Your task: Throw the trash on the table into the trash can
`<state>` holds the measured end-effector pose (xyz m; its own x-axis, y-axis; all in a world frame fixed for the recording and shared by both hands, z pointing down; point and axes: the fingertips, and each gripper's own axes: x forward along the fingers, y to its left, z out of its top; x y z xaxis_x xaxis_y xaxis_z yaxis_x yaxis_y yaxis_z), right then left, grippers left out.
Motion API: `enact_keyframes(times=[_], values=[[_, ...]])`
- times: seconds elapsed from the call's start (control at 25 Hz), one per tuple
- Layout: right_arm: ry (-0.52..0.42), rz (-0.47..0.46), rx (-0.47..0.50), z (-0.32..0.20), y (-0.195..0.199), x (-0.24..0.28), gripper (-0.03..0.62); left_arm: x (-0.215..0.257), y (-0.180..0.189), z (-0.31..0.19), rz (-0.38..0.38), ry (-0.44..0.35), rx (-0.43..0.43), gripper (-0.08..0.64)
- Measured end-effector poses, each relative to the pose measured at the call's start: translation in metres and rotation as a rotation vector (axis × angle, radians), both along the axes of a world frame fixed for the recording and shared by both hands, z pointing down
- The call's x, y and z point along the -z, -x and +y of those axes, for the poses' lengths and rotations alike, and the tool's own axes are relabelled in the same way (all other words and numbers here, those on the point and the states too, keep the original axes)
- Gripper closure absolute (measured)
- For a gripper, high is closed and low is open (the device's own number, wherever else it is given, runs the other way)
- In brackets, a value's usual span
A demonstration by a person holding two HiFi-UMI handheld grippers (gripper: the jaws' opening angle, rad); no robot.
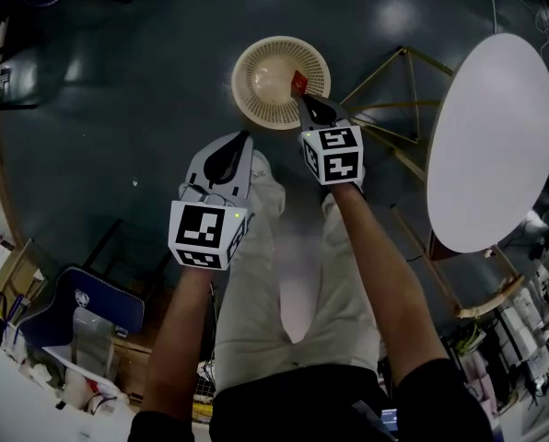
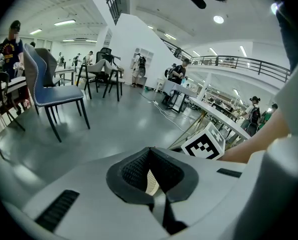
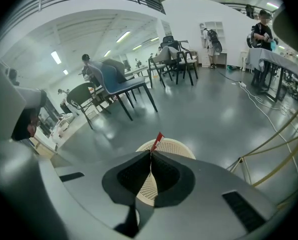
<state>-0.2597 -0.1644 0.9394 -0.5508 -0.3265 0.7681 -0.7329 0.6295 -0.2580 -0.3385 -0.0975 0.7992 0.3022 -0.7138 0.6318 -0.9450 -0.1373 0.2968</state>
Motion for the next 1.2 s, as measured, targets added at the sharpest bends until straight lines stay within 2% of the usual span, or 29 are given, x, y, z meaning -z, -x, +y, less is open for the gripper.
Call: enact_keyframes(times=[0.4,0.6,0.76,1.04,1.2], values=[[0.045,0.029,0.014,0.004,-0.002,-0.025,0.571,-0.012,0.005,0.004,0.005,0.017,0.005,0.551],[0.039,0.024,0.017,0.005,0.002,-0.019,0.572,-0.011,0.011,0.004,0.003,0.02,0.007,0.551],[0.024,0.013,0.035,0.002,0.007,0.002,0.572,0.004,0.013,0.0,0.004,0.006,0.001,0.551],[-0.019,0.024,0.135,0.013,0.009,0.059,0.572,0.036,0.012,-0.003,-0.018,-0.014,-0.039,0.551],[-0.051,-0.03,0.125,0.006,0.015,0.109,0.572,0.072,0.018,-0.009,-0.02,-0.046,-0.027,0.551]])
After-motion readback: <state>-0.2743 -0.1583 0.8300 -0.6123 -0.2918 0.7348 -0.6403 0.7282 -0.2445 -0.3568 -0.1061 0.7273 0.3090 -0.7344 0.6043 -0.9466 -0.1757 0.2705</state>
